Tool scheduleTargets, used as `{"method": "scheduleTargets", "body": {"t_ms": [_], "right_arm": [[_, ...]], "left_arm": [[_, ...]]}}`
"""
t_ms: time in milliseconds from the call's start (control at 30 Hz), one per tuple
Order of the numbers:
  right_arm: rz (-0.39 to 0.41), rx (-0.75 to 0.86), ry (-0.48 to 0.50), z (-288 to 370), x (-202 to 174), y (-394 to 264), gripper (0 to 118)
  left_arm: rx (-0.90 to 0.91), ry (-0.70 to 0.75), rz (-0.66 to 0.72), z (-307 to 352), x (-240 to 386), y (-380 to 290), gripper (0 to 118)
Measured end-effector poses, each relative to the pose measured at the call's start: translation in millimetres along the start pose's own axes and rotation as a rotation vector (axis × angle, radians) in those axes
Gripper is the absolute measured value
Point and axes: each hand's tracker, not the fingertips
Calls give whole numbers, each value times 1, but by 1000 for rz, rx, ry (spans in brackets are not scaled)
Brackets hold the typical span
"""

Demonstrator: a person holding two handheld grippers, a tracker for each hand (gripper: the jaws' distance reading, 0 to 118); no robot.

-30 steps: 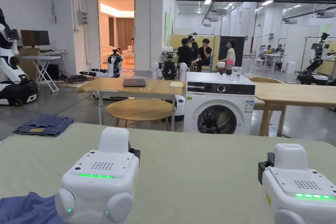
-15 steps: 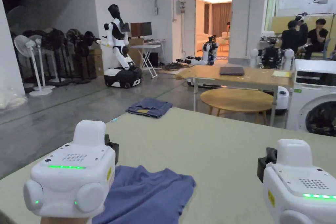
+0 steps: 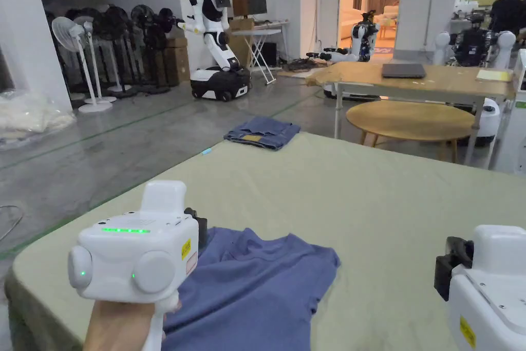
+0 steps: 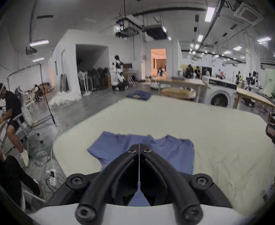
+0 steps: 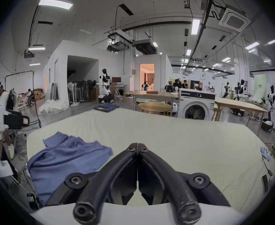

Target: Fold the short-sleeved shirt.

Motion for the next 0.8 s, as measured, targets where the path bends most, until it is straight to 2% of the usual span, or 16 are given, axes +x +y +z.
{"method": "scheduleTargets", "body": {"t_ms": [267, 400, 433, 467, 500, 533, 733, 800], "right_arm": [[7, -143, -20, -11, 15, -54, 0], [15, -194, -23, -17, 17, -75, 0], [20, -204, -28, -18, 17, -80, 0], [25, -219, -32, -20, 18, -84, 0], [22, -233, -33, -20, 18, -88, 0], [10, -243, -29, -20, 19, -91, 0], [4, -278, -27, -11, 22, -102, 0], [5, -285, -27, -6, 24, -103, 0]], "left_arm": [[-349, -148, 29, -126, 25, -46, 0], [-447, -206, -14, -154, 36, -58, 0], [-478, -236, -20, -158, 37, -60, 17], [-490, -255, -17, -156, 42, -61, 50], [-513, -266, 0, -161, 44, -64, 93], [-537, -272, -3, -165, 46, -68, 118], [-595, -204, -79, -175, 63, -83, 116], [-631, -208, -75, -177, 66, -88, 103]]}}
